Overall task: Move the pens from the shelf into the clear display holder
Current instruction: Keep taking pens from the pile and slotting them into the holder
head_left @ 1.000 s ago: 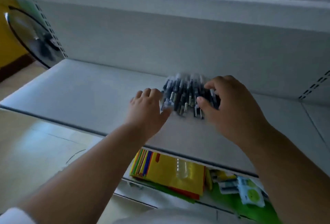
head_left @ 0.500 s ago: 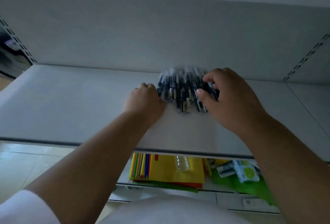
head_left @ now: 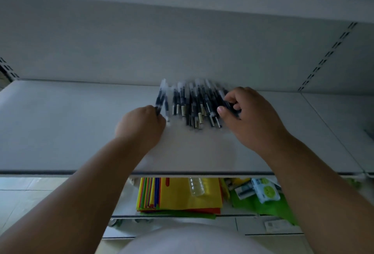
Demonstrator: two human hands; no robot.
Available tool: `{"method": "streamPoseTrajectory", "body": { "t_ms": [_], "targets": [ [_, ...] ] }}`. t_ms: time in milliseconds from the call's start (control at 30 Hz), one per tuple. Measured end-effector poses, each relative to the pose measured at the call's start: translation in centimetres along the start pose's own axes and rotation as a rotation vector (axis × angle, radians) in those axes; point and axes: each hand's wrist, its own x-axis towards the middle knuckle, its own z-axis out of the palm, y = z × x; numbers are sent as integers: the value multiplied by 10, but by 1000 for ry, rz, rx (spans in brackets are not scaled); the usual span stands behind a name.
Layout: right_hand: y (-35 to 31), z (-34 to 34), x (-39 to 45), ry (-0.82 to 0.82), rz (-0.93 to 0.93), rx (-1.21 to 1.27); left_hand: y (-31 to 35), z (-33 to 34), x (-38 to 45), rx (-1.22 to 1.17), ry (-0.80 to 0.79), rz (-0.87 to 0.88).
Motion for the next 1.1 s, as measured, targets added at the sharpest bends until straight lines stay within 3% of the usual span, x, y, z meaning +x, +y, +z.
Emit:
{"method": "streamPoseTrajectory", "body": {
  "t_ms": [100, 267, 400, 567, 767, 1100],
  "targets": [
    [8, 6, 1, -2, 53, 13, -2, -1, -23, -199, 102, 77],
    [11, 25, 5, -123, 145, -17, 9, -2, -61, -774, 59, 84],
    [3, 35, 17, -119, 177, -31, 4, -2, -73, -938, 53, 79],
    [-8, 44, 40, -149, 197, -108, 0, -1, -82, -1199, 15, -53],
    [-11, 46, 51, -219, 279, -191, -2, -4, -88, -1233, 0, -138],
    [-6, 9, 0, -71, 479, 591, 20, 2, -76, -1361, -141, -136]
  ]
}}
